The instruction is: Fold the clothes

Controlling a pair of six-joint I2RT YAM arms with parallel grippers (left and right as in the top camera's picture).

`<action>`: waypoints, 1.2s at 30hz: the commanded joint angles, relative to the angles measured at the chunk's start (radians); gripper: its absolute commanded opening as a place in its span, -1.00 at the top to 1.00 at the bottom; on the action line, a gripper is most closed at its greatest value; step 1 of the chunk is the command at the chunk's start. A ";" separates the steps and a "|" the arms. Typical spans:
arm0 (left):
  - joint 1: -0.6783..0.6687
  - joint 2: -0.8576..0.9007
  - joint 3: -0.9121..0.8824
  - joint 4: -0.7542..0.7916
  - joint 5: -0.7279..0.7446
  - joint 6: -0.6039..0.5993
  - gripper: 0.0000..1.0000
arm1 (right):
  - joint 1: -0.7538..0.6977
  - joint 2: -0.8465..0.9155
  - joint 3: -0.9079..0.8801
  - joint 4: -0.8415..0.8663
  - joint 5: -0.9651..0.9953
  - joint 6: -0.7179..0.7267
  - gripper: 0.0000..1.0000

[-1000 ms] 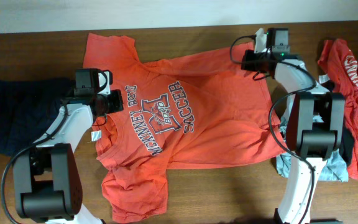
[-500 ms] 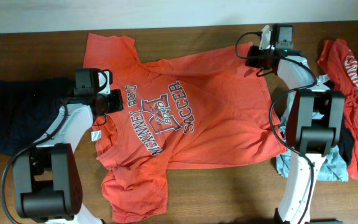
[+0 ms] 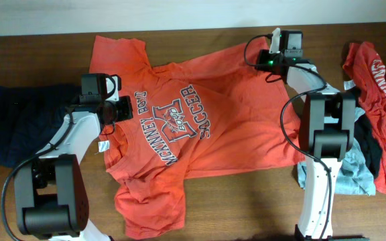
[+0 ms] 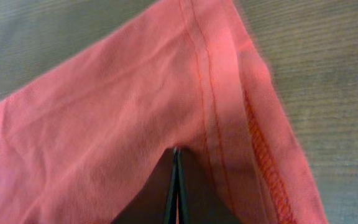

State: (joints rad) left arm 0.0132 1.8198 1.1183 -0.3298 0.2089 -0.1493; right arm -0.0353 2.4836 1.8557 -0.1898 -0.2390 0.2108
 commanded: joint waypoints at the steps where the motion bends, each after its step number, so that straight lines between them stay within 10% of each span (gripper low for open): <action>1: -0.004 0.005 0.004 -0.021 0.001 0.017 1.00 | -0.026 0.116 -0.011 -0.006 0.169 0.042 0.92; 18: -0.004 0.005 0.014 0.011 -0.054 0.021 1.00 | -0.188 0.114 0.417 -0.481 0.040 -0.080 0.91; 23: -0.004 0.005 0.084 -0.024 0.019 0.029 0.94 | -0.187 0.109 0.673 -0.769 -0.119 -0.130 0.30; 28: -0.015 0.005 0.129 -0.068 0.042 0.065 0.62 | -0.163 0.105 0.890 -1.064 -0.173 -0.160 0.23; 36: -0.100 0.108 0.129 -0.060 0.040 0.095 1.00 | -0.079 0.105 0.976 -1.265 -0.173 -0.200 0.23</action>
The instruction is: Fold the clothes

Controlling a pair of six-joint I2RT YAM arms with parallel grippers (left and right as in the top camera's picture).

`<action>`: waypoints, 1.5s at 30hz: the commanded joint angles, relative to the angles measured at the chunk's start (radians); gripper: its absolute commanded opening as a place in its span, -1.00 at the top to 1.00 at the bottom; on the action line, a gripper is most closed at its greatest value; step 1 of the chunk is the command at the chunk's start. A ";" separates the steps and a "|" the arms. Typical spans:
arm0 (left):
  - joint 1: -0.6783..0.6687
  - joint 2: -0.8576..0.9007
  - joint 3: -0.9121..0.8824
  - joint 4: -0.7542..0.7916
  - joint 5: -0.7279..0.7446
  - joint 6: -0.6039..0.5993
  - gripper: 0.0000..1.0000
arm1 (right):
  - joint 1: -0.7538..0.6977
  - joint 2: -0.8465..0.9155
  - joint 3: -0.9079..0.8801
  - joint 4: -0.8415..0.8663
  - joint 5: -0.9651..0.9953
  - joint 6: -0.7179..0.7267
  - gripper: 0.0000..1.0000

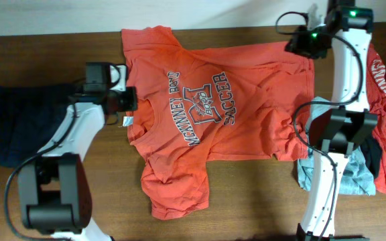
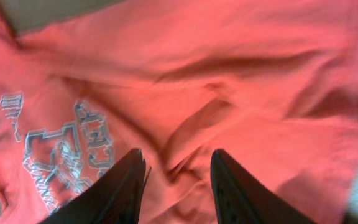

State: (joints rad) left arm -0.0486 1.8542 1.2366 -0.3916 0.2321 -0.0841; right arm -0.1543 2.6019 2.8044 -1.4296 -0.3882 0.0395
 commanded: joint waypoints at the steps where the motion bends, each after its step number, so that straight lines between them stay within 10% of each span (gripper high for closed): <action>1: -0.048 0.096 0.011 0.008 0.014 0.029 1.00 | 0.047 -0.013 0.027 -0.037 -0.024 -0.029 0.23; 15: 0.005 0.233 0.011 0.050 -0.289 -0.055 1.00 | 0.108 -0.045 0.029 -0.173 -0.023 -0.104 0.23; 31: 0.167 0.233 0.171 0.057 -0.299 0.007 1.00 | 0.189 -0.041 -0.008 -0.213 0.152 -0.056 0.09; 45: 0.148 0.233 0.193 0.024 -0.263 0.037 1.00 | 0.181 -0.035 -0.429 -0.221 0.244 -0.070 0.28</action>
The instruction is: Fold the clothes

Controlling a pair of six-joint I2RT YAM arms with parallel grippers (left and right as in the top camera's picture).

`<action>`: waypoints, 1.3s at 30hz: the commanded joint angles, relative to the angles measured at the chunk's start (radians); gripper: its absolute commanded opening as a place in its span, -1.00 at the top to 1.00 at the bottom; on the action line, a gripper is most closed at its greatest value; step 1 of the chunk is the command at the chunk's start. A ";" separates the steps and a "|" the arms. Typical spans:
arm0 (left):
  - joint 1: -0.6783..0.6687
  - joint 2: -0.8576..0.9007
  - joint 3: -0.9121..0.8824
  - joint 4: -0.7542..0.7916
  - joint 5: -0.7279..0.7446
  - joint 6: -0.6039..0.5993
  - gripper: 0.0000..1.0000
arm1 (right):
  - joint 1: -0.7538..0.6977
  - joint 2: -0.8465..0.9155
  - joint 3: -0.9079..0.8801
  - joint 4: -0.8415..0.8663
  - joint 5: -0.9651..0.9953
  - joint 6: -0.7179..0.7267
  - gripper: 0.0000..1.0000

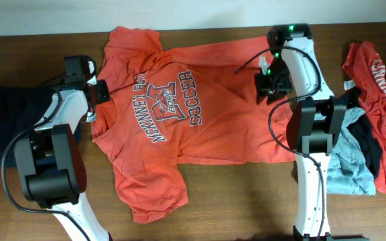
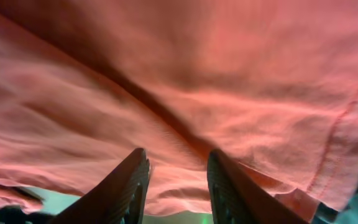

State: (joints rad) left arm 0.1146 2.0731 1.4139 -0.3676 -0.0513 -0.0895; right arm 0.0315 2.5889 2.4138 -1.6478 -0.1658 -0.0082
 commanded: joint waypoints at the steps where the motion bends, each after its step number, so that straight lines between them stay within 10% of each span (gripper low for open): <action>1: -0.019 0.015 0.016 0.002 0.021 0.054 1.00 | -0.006 -0.022 -0.050 -0.002 0.025 -0.028 0.26; 17: -0.025 0.070 0.016 0.005 0.021 0.061 1.00 | -0.206 -0.039 -0.317 0.135 0.204 0.077 0.17; 24: -0.028 0.070 0.017 -0.001 0.039 0.061 1.00 | -0.185 -0.125 -0.290 0.153 -0.116 -0.153 0.01; 39: -0.113 -0.031 0.214 -0.381 0.202 0.106 0.85 | -0.110 -0.295 -0.198 0.133 -0.126 -0.156 -0.14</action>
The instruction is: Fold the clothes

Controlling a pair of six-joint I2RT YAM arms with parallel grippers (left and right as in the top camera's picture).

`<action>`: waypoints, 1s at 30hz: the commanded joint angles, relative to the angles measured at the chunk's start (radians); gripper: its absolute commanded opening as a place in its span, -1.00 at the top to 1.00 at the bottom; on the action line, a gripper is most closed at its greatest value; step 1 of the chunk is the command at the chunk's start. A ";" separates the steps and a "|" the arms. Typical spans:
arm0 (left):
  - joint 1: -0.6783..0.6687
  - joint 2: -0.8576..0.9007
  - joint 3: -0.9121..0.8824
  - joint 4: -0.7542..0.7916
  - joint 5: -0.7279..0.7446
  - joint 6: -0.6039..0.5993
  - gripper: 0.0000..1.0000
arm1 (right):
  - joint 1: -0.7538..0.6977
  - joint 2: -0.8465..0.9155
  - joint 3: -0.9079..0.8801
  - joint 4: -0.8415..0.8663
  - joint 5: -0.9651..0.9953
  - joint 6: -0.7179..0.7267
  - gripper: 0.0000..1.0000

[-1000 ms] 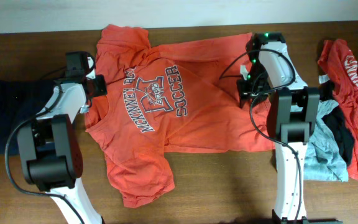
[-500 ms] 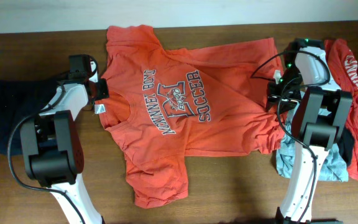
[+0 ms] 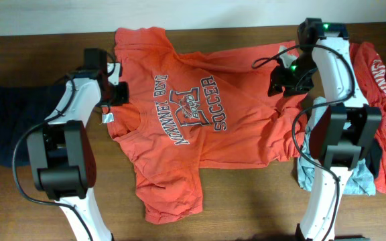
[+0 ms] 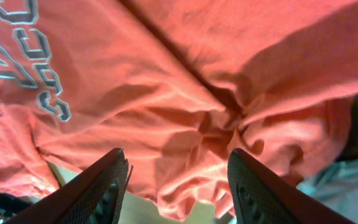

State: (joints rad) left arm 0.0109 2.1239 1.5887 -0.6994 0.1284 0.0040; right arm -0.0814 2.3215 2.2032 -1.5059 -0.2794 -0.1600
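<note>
An orange T-shirt [image 3: 193, 120] with a grey "SOCCER" print lies face up across the table, collar to the left and one sleeve toward the front edge. My left gripper [image 3: 116, 92] sits at the shirt's left shoulder, beside the collar, and looks shut on the cloth there. My right gripper [image 3: 278, 86] hovers over the shirt's right-hand hem. In the right wrist view, the right gripper [image 4: 176, 155] stands wide open above a bunched fold of the orange T-shirt [image 4: 185, 93], holding nothing.
A dark navy garment [image 3: 15, 120] lies at the left edge. A pile at the right holds a red printed shirt [image 3: 380, 73], a black piece [image 3: 372, 148] and a grey piece [image 3: 344, 175]. Bare wood table [image 3: 260, 201] shows in front.
The shirt and my left gripper have both shifted to the right. My right gripper, open then too, now stands further right and its jaws are spread wider over crumpled hem cloth.
First my right gripper was shut on the shirt's far right edge, the left at the collar side. Then the shirt lay further right and the right gripper was open. Later the shirt lay back to the left, spread flatter. Now it lies further right again, right gripper still open.
</note>
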 commanded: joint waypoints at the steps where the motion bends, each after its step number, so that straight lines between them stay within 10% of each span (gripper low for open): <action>1: -0.010 -0.096 0.042 -0.066 0.022 0.012 0.83 | 0.002 -0.029 0.013 -0.011 -0.012 -0.004 -0.18; 16: -0.090 -0.181 -0.094 -0.341 0.091 -0.109 0.60 | 0.003 -0.028 0.013 -0.008 -0.013 0.012 -0.48; 30: -0.103 -0.162 -0.511 -0.015 -0.006 -0.439 0.99 | 0.003 -0.026 0.012 -0.024 -0.013 0.019 -0.49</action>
State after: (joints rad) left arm -0.1146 1.9049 1.1404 -0.7326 0.2146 -0.3256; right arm -0.0814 2.3104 2.2032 -1.5234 -0.2798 -0.1459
